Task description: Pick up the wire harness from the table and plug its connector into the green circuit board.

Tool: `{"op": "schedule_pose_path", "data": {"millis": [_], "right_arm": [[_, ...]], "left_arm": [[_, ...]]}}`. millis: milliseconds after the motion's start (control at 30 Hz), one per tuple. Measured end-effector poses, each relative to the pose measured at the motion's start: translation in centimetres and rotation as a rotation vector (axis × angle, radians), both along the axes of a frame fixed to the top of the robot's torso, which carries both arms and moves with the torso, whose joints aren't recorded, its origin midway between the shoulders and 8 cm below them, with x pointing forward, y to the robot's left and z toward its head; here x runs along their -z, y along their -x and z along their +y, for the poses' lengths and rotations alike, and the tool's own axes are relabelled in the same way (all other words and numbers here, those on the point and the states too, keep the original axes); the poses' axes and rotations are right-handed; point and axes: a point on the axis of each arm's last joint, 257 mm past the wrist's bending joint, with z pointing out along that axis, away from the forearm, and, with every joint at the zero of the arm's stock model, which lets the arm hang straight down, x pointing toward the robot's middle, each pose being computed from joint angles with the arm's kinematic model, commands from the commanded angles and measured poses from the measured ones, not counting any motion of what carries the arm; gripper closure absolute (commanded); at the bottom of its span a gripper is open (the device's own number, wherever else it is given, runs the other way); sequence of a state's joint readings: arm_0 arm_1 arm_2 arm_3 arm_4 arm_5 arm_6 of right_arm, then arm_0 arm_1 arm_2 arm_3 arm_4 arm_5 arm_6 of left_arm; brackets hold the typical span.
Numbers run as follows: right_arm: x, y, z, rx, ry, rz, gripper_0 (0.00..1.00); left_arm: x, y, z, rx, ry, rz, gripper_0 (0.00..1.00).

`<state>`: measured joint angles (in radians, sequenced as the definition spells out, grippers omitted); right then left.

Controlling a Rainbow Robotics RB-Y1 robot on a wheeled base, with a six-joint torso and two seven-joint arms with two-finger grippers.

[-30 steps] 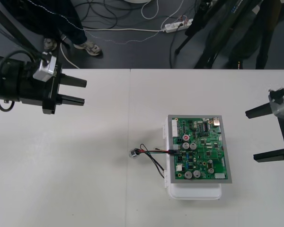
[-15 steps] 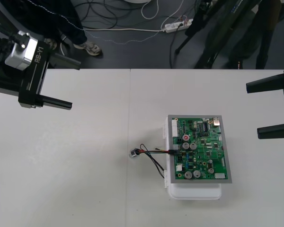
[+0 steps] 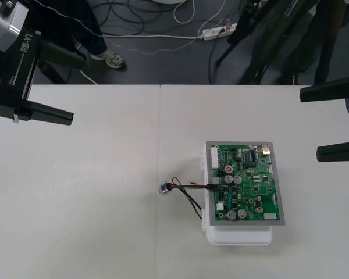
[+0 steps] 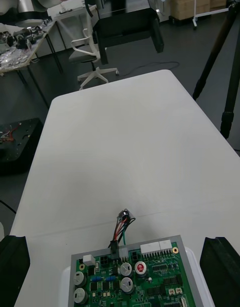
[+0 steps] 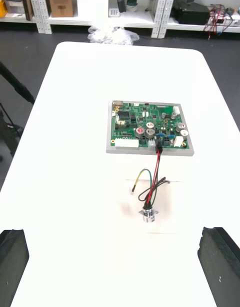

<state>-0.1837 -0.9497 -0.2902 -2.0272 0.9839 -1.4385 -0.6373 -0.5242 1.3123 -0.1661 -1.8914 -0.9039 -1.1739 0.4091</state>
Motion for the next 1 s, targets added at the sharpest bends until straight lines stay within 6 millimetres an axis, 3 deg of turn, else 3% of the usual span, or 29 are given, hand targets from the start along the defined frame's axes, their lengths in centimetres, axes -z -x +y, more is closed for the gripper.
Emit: {"op": "schedule_pose_path", "data": {"millis": [300, 633, 1000], "right_arm": [[-0.2, 0.4, 0.3, -0.012, -0.004, -0.003, 0.0], [1.3, 2.8, 0.2, -0.096, 0.07, 0.012, 0.0], [1.5, 3.0, 0.2, -0.105, 0.077, 0.016, 0.0]], "left_arm": [[-0.5, 0.1, -0.6, 0.003, 0.012, -0.019, 0.0], [-0.4, 0.0, -0.7, 0.001, 0.007, -0.026, 0.0], [0.0, -0.7, -0.3, -0.017, -0.014, -0.05, 0.0]]}}
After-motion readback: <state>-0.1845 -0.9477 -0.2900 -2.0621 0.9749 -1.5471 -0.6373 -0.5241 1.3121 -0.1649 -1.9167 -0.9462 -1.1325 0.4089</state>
